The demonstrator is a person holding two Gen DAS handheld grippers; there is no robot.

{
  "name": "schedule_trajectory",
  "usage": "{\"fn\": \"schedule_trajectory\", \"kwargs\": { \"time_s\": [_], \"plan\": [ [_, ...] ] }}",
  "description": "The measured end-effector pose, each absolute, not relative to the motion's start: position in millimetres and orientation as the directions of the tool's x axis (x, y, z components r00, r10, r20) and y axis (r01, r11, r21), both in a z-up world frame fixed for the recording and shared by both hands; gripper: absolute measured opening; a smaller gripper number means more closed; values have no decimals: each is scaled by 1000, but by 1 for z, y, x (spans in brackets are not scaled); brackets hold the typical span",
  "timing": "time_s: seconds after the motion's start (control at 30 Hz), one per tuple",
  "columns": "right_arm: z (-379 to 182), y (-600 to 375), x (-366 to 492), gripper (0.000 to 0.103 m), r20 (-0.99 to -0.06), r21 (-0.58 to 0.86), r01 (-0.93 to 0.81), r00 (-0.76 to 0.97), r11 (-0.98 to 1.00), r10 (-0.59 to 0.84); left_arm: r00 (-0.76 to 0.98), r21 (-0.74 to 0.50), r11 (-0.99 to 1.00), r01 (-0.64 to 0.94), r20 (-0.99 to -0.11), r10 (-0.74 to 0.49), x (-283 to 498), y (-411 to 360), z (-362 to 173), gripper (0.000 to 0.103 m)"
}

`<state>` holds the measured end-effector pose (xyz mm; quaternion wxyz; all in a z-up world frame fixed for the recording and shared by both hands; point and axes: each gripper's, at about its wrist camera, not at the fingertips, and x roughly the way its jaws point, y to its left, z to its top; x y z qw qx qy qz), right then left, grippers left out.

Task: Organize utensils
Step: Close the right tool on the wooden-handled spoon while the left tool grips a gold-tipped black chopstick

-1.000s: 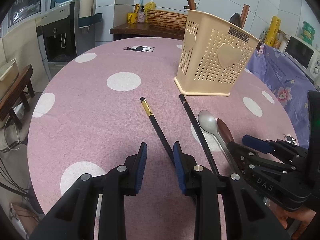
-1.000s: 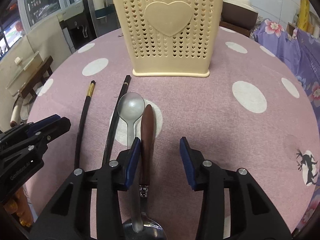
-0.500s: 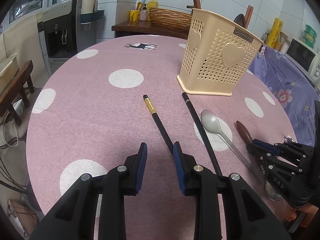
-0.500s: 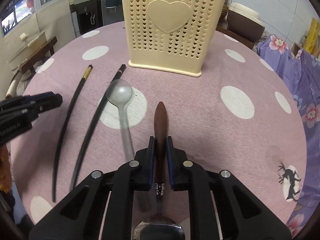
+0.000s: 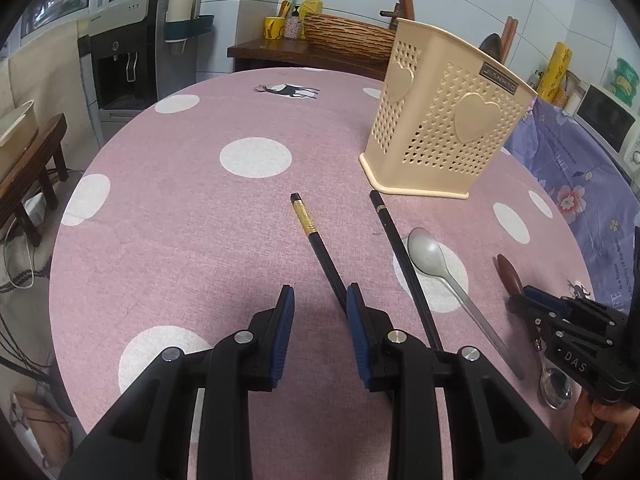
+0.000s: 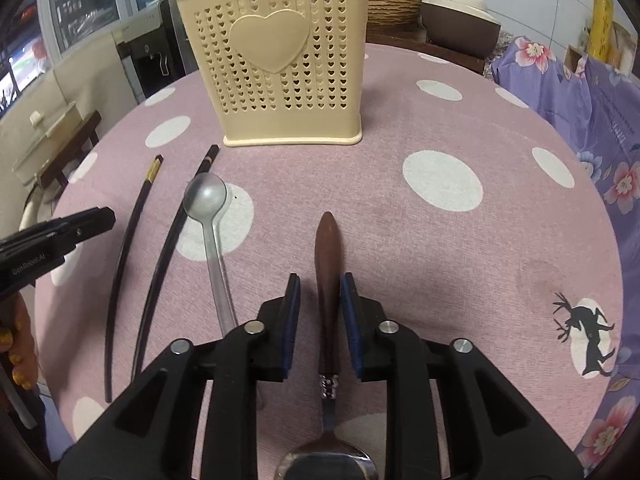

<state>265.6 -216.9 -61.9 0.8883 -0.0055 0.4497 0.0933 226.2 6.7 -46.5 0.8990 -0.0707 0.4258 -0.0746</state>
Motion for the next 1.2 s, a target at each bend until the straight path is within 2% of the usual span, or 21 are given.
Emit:
{"fn": "schedule_trajectory", "kwargs": {
  "time_s": [0.33,0.43,0.53,0.77,0.93,1.03,1.2],
  "plan": [
    [-62,-206,287,24,-811,7,-168,576,986,104,605,-186,981,55,-775,-181,243,10,-52,30],
    [-62,-203,285,18,-811,-6,-175,577,985,97,594,-188,981,54,-783,-183,253,7,-54,30],
    [-63,-204,283,16,-807,0,-170,582,985,100,585,-188,981,53,-790,-183,263,2,-56,30],
    [-63,-205,282,16,-806,7,-163,584,987,102,593,-119,991,57,-795,-129,281,-16,-56,29],
    [-63,-206,282,16,-806,10,-159,583,987,102,604,-44,998,52,-794,-66,290,-26,-57,16],
    [-63,-207,282,16,-806,11,-161,583,987,104,608,-20,998,52,-793,-48,290,-28,-57,12],
    [-64,-207,282,16,-806,13,-159,582,987,104,615,-5,999,53,-788,-36,288,-29,-57,11]
  ]
}}
